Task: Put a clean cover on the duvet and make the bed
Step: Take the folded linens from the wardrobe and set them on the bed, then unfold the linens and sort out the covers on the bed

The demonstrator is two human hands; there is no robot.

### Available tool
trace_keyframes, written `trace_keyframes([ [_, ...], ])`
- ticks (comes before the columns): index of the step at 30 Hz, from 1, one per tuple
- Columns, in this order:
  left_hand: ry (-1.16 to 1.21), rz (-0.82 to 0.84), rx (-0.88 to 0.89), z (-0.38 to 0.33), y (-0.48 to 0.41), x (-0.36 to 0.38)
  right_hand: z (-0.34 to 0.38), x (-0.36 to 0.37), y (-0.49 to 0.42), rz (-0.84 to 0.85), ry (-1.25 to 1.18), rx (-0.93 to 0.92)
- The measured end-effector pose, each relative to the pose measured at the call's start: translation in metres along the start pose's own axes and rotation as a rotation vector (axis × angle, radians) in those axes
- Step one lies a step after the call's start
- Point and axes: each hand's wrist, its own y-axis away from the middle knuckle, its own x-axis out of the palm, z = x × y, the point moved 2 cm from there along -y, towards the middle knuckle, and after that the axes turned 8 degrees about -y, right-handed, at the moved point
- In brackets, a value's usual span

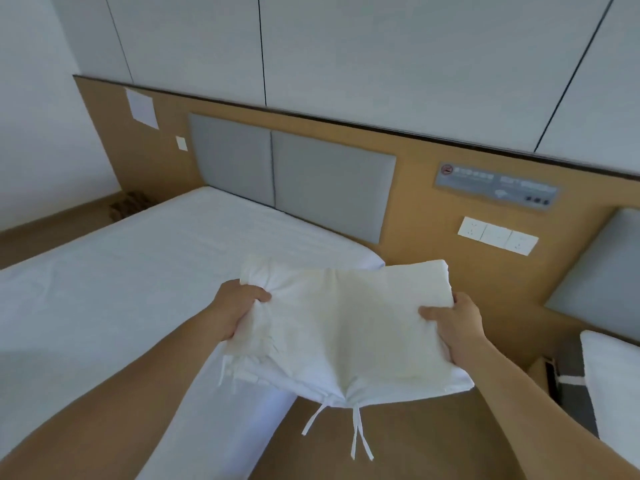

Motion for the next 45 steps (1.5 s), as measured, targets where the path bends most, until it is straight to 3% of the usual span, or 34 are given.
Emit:
trace_keyframes([
  [8,0.106,-0.208,-0.079,-0.038,-0.112,0.02,0.061,0.068,-0.189,0.208,0.082,-0.055],
  [24,0.302,-0.404,-0.359,-0.034,-0.376,0.034,0.074,0.307,-0.502,0.538,0.302,-0.054],
  [35,0.447,-0.629,-0.627,0.048,-0.482,0.096,-0.036,0.458,-0.681,0.887,0.445,0.068],
  [38,0.407,-0.685,-0.769,0.084,-0.497,0.132,-0.082,0.472,-0.717,0.904,0.596,0.068],
  [41,0.188,-0.739,-0.98,0.119,-0.499,0.157,-0.119,0.472,-0.743,0.863,0.769,0.016],
  [45,0.107,-0.652,-1.046,0.141,-0.498,0.178,-0.149,0.465,-0.759,0.817,0.972,-0.074],
])
